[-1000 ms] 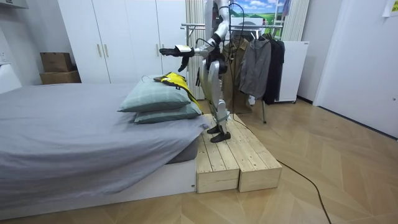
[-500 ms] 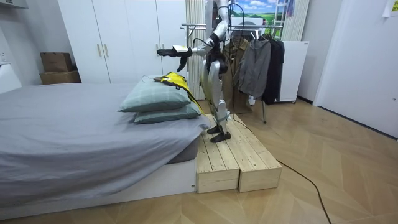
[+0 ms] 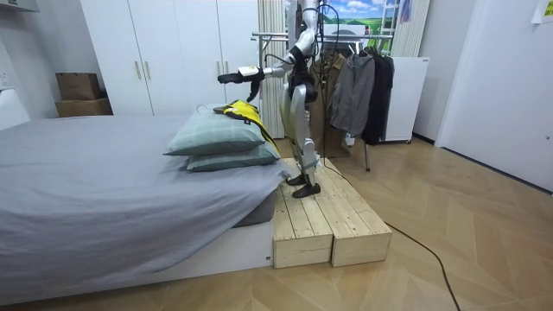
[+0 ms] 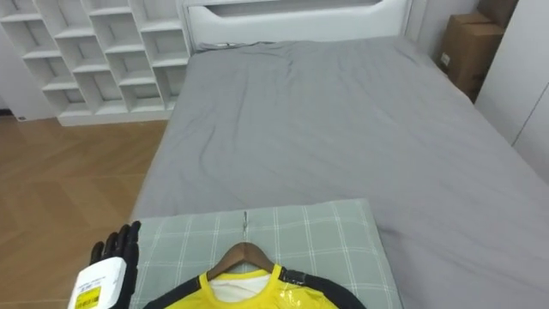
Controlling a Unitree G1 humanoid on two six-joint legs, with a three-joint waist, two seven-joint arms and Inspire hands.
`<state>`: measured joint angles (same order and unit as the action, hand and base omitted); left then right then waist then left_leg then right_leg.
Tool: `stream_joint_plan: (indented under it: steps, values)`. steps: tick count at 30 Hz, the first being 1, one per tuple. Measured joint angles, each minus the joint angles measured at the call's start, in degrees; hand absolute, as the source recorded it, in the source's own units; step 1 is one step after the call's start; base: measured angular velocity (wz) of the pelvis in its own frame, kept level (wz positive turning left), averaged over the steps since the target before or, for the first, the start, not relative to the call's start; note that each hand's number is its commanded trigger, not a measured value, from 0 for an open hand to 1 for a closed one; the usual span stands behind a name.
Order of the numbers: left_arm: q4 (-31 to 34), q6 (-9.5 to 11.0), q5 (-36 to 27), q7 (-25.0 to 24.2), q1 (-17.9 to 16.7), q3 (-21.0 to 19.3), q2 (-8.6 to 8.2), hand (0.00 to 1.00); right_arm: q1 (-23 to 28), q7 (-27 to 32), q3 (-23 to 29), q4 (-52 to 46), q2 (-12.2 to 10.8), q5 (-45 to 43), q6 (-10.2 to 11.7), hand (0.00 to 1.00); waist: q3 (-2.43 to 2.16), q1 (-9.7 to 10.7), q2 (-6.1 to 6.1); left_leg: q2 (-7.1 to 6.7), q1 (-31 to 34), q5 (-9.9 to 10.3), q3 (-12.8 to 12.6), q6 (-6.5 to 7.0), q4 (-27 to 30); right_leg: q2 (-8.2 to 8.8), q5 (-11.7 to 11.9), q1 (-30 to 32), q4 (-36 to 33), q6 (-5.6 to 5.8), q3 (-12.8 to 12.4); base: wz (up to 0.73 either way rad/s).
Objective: Hang clothes
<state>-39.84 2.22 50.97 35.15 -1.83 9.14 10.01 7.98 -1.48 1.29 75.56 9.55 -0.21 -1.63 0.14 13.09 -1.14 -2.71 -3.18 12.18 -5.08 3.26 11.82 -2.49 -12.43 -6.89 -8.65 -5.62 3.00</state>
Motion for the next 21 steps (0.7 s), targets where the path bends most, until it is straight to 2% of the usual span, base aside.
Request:
stream_joint_plan:
  steps: [4,10,16,21]
  values:
    - [-0.8,-0.9,0.0,-2.3,0.0,0.0,0.05,0.00,0.1,0.1,0.0,0.1,0.0,-0.9,-0.9,0.00,0.00,0.5,-0.24,0.06,-0.2,0.0,-0.5,0.00,0.0,-0.02,0.0,-0.1,0.0,0.00,-0.3,-0.03]
    - [-0.8,-1.0,-0.4,-3.8,0.5,0.0,0.05,0.00,0.2,0.1,0.1,0.3,0.1,-1.0,-1.0,0.00,0.12,1.1,-0.85,0.10,-0.4,0.0,-1.3,0.00,0.0,-0.02,0.0,-0.1,-0.1,0.00,-1.2,-0.08]
    - [-5.4,-0.9,-2.1,-4.7,4.1,0.1,0.08,0.00,0.0,0.1,0.0,0.7,0.3,-2.6,-0.9,0.00,0.49,1.7,-0.56,0.26,-0.5,0.0,-2.1,0.00,-0.1,-0.08,0.0,-0.2,-0.1,-0.01,-1.6,-0.03]
    - [-5.8,-0.8,-4.3,-6.1,5.5,0.0,0.07,0.00,0.0,0.0,0.0,0.7,0.4,-2.7,-0.9,0.00,0.73,1.5,-0.16,0.28,-0.5,0.0,-2.5,0.00,-0.1,-0.11,0.0,0.0,0.0,-0.02,-2.1,-0.05]
